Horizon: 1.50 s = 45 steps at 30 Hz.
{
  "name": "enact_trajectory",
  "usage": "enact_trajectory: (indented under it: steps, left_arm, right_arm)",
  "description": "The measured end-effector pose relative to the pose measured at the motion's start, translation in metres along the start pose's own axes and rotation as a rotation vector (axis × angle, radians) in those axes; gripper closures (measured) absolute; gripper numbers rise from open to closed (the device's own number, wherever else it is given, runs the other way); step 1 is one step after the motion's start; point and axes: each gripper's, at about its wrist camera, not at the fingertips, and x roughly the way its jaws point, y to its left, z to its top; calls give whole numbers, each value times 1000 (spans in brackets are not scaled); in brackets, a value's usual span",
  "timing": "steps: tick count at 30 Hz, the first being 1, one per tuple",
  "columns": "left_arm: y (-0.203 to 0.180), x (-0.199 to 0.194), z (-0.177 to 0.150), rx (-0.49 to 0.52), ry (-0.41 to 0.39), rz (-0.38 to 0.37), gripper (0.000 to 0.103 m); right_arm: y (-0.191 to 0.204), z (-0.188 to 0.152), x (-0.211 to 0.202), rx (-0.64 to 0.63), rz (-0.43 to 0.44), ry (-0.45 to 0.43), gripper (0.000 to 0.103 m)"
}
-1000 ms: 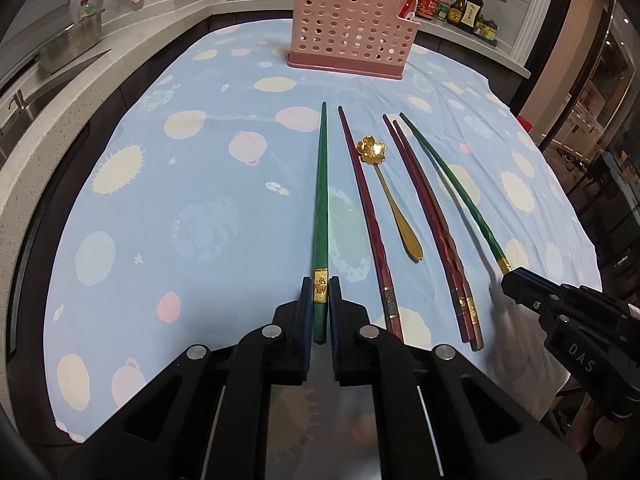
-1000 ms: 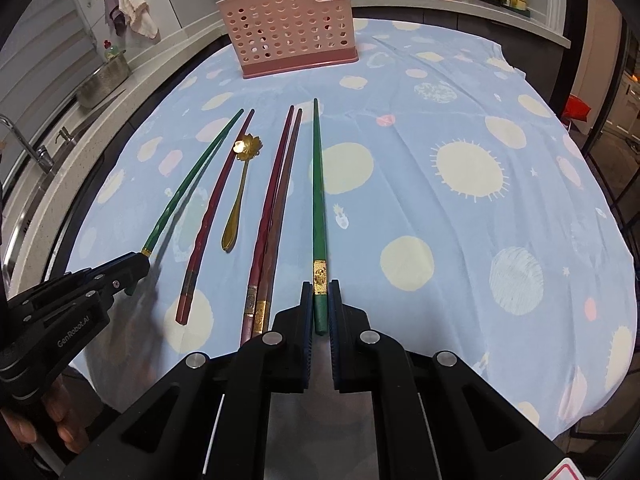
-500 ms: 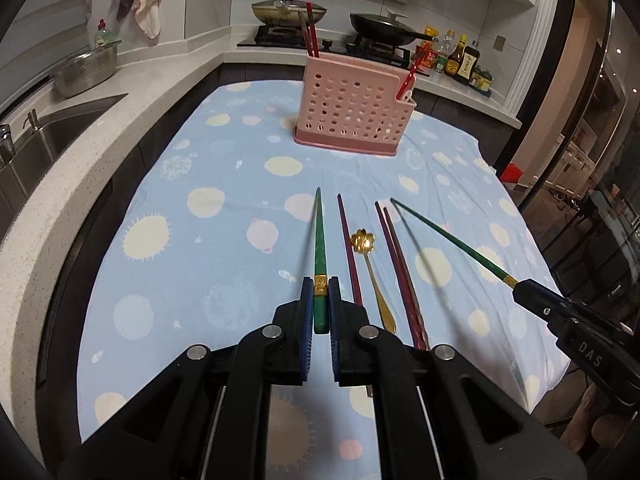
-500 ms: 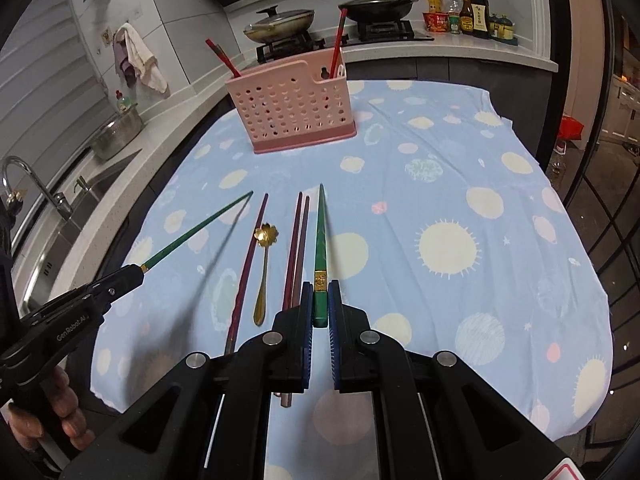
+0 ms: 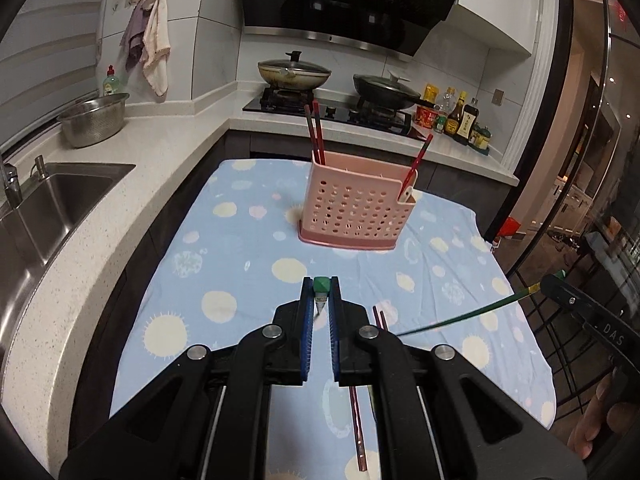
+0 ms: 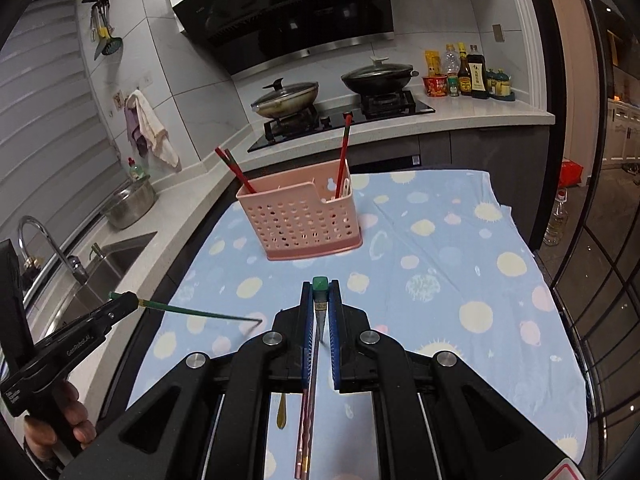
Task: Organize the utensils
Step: 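Lift the green chopstick with the left tool while the right tool carries its green chopstick to the holder, then lower both green chopsticks into the pink holder and open both tools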
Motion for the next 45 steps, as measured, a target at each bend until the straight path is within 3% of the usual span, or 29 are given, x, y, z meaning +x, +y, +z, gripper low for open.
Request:
enact_trajectory:
  steps: [14, 29, 36, 45]
  left_arm:
    - [-10, 3, 87, 15, -142, -49, 96]
    - [-40, 27, 209, 41, -319, -106, 96]
    - [-49, 69, 231, 59, -313, -104, 96]
    - [-48, 131, 216, 64, -211, -95, 96]
  right_arm:
    - [0, 72, 16, 15, 48, -100, 96]
    - [27, 193, 60, -6, 76, -246, 96]
    - [26, 218, 105, 4, 64, -244, 96]
    - [20, 201, 168, -15, 37, -128, 96]
